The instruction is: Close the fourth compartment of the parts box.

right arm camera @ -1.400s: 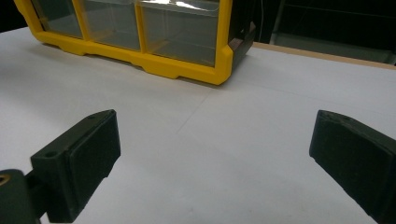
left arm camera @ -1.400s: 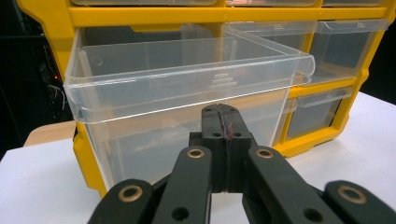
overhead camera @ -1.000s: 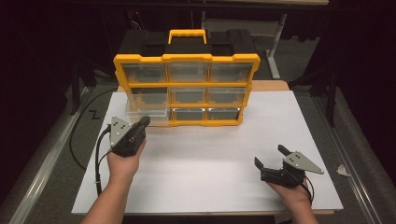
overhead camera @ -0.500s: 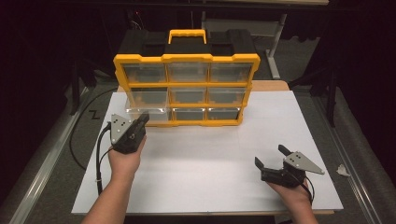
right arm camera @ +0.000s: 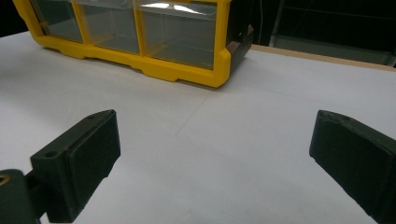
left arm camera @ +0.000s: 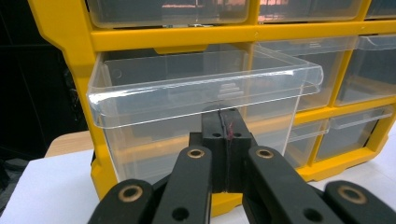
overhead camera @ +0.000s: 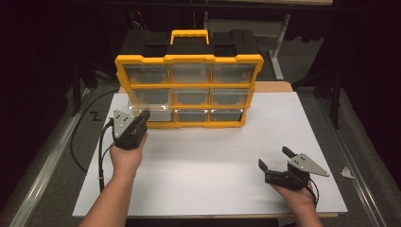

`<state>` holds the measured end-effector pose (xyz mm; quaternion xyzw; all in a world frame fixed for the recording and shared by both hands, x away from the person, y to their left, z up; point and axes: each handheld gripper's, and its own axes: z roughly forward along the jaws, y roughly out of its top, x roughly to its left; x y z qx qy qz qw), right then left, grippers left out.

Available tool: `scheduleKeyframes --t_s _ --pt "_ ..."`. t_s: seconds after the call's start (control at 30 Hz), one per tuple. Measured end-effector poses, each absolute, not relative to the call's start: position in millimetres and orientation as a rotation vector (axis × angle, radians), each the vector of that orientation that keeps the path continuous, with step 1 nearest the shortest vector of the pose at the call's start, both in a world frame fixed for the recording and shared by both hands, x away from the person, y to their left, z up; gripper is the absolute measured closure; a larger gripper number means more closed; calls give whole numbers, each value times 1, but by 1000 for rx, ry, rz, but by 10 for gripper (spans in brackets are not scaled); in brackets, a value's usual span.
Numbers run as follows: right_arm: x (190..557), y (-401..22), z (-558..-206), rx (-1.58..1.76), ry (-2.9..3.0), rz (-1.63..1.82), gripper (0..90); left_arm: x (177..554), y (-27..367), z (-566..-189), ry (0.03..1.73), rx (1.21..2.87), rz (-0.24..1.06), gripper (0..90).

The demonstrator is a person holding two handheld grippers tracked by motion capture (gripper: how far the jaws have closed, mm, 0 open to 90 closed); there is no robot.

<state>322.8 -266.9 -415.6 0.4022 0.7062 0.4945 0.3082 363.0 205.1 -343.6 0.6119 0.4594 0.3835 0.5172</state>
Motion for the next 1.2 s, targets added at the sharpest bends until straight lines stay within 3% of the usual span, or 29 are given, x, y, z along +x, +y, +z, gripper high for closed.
scheduleKeyframes --t_s 1.2 --pt "324 -269 -416 1077 1855 1319 34 403 204 -336 1161 1480 950 899"
